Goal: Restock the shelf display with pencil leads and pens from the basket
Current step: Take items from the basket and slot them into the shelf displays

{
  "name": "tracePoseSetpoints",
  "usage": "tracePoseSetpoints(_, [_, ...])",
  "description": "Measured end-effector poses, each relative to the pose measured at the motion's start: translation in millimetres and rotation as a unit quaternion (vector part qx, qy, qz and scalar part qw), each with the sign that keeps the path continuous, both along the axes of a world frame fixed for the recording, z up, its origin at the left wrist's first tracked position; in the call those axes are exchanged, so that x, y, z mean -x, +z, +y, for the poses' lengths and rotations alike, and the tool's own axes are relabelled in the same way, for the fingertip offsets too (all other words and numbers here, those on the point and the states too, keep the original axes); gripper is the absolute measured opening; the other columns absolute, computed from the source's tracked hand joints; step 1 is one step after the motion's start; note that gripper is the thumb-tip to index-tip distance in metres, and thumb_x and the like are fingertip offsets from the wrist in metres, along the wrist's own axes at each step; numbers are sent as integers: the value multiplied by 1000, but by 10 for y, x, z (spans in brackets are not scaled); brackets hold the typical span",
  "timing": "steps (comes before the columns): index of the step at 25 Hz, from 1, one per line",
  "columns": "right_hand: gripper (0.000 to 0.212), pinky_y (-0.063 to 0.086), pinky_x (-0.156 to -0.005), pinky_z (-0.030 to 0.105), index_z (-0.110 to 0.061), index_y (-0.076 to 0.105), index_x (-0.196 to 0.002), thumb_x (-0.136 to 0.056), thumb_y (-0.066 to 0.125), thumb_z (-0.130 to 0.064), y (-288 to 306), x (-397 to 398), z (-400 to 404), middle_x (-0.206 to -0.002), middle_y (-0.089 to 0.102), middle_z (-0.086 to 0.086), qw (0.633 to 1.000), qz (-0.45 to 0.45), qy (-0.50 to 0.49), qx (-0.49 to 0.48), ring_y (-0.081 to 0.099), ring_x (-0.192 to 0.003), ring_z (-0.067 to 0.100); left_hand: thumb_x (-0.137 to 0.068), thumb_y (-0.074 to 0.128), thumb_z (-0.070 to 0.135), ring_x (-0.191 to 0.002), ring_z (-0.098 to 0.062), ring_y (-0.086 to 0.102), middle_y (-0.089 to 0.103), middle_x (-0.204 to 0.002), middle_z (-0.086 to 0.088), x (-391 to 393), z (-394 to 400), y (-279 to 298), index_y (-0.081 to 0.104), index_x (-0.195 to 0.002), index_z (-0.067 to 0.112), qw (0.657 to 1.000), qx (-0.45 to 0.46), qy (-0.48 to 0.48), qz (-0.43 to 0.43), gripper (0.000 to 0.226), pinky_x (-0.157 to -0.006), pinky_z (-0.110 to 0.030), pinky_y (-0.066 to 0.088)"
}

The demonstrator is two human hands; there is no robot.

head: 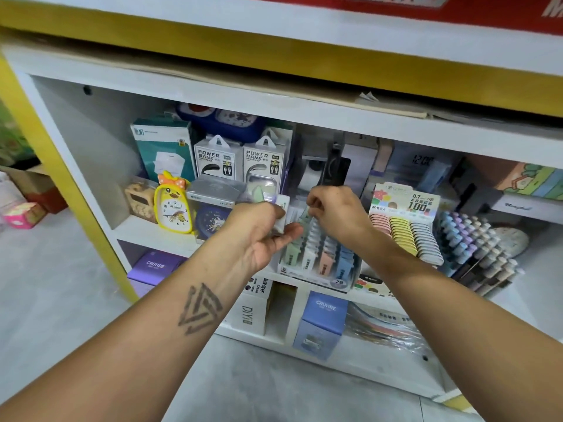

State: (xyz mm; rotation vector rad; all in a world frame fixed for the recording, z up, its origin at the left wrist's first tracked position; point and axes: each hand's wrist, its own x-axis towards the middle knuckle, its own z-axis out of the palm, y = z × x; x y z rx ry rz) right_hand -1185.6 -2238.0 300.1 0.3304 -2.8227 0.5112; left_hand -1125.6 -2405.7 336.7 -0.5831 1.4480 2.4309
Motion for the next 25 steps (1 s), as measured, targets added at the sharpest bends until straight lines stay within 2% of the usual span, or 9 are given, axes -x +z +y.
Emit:
tracePoseSetpoints(4, [10,56,-82,41,-18,72,-96,-90,68,-11,61,53,-41,-96,71,4,998,-24,19,-48,67,-90,25,-94,50,-10,-65,-26,59,51,-99,-18,-21,58,7,54,-100,3,1000,5,-25,-11,14,-50,-35,60])
tracePoseSetpoints(10, [19,49,-73,29,-20,75,-105,-91,65,-11,119,54,-116,-104,70,2,990,-100,10,-97,65,-89,20,-92,53,-11,-69,-28,60,59,-91,-19,-64,107,8,58,-90,0,999,13,-45,-7,12,-54,-38,60])
tracePoseSetpoints(12, [16,46,-69,25,-19,75,-103,-94,63,-13,214,-11,-112,-95,70,-1,995,-102,-14,10,64,-81,15,-92,54,-11,-71,-28,61,62,-89,-19,-79,116,9,60,-91,-2,999,12,-53,-2,11,-57,-36,60])
tracePoseSetpoints(13, [14,47,-66,23,-17,75,-100,-96,62,-14,275,-68,-101,-89,71,-1,985,-109,-29,128,65,-74,12,-91,55,-11,-71,-28,61,63,-89,-20,-85,114,9,61,-90,-2,998,11,-57,1,11,-57,-35,60])
tracePoseSetpoints(15, [15,49,-56,22,-9,73,-98,-99,59,-15,410,-243,-42,-80,71,6,905,-153,-30,395,63,-60,12,-91,56,-12,-72,-28,62,64,-89,-20,-96,111,11,61,-89,-1,998,15,-61,7,12,-57,-33,60])
tracePoseSetpoints(16, [17,50,-53,22,-4,72,-98,-99,60,-17,463,-342,-1,-80,71,11,860,-179,-13,478,62,-57,13,-90,57,-12,-73,-28,62,64,-90,-20,-102,114,10,61,-89,-1,998,18,-63,11,12,-58,-33,61])
tracePoseSetpoints(18, [21,51,-53,21,1,72,-100,-96,66,-18,513,-517,84,-81,70,17,831,-196,13,521,62,-57,15,-88,60,-13,-76,-29,64,66,-92,-21,-127,133,12,63,-89,-3,997,20,-74,19,11,-58,-33,62])
tracePoseSetpoints(21, [14,54,-58,20,3,72,-100,-89,71,-5,525,-677,170,-77,71,17,845,-179,24,504,64,-61,15,-87,61,-13,-79,-30,67,68,-93,-23,-173,172,21,64,-100,-8,994,1,-108,24,14,-59,-35,62])
tracePoseSetpoints(25, [14,59,-62,20,8,69,-102,-88,66,6,452,-761,321,-81,73,21,824,-160,14,543,69,-65,19,-93,57,-5,-89,-36,71,68,-104,-28,-177,217,35,59,-112,-11,989,-21,-148,-4,20,-68,-42,62])
